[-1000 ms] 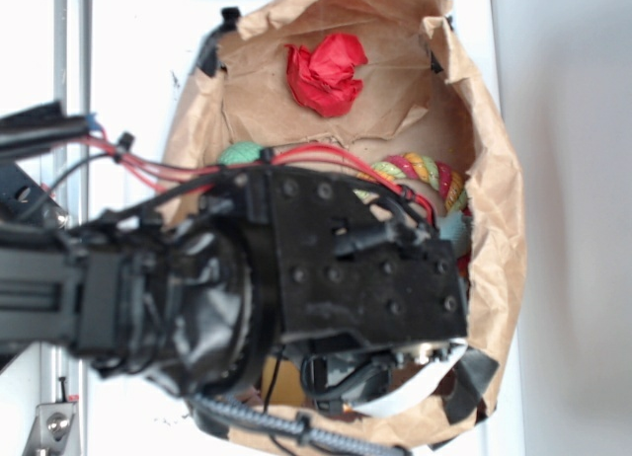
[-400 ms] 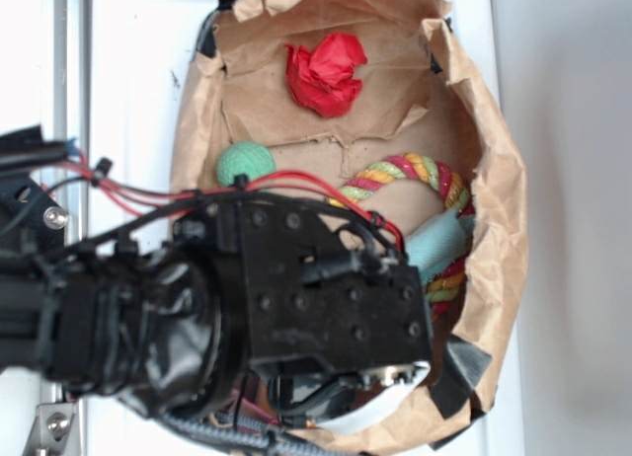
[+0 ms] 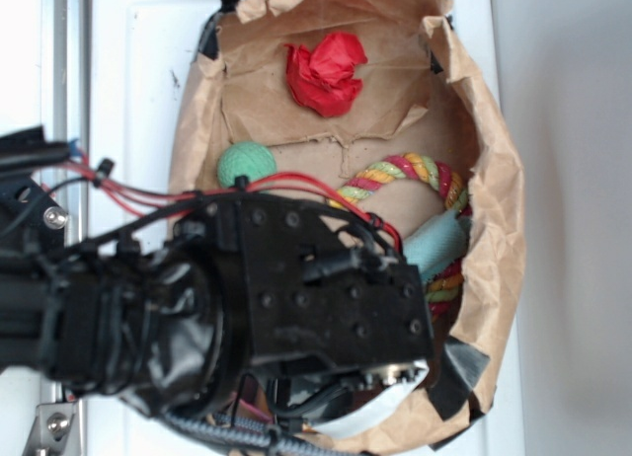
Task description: Grab the green sponge.
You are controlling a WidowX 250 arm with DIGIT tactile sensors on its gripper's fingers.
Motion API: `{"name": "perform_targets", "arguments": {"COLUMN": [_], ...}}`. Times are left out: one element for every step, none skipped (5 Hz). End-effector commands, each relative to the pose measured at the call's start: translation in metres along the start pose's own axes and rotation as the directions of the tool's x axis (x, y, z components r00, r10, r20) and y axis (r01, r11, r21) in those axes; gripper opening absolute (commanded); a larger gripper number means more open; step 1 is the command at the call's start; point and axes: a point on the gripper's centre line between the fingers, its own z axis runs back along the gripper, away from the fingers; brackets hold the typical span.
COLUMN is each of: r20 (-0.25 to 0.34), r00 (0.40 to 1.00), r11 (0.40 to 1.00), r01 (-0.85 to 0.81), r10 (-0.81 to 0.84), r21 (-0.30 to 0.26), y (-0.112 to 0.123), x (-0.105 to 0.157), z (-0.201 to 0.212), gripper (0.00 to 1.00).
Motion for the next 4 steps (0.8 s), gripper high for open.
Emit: {"name": "perform_targets", "arguments": {"r20": [0.001,0.075,0.113,0.103], "r00": [0.998,0.991,0.982,0.989], "r11": [0.998,0.992,0.987,0.987], "r01": [0.055,0.108,0.142,0.092], "r10": [-0.055,-0.112,-0.15,-0.105], "r21": [0.011,0.058,0.077,0.129], "y": [-0.004,0.002,0.002,0.005], "x": [0.009,0.012,0.021,0.018], "z": [0.008,0.002,0.002,0.003], "gripper": [1.0,1.0,1.0,1.0]}}
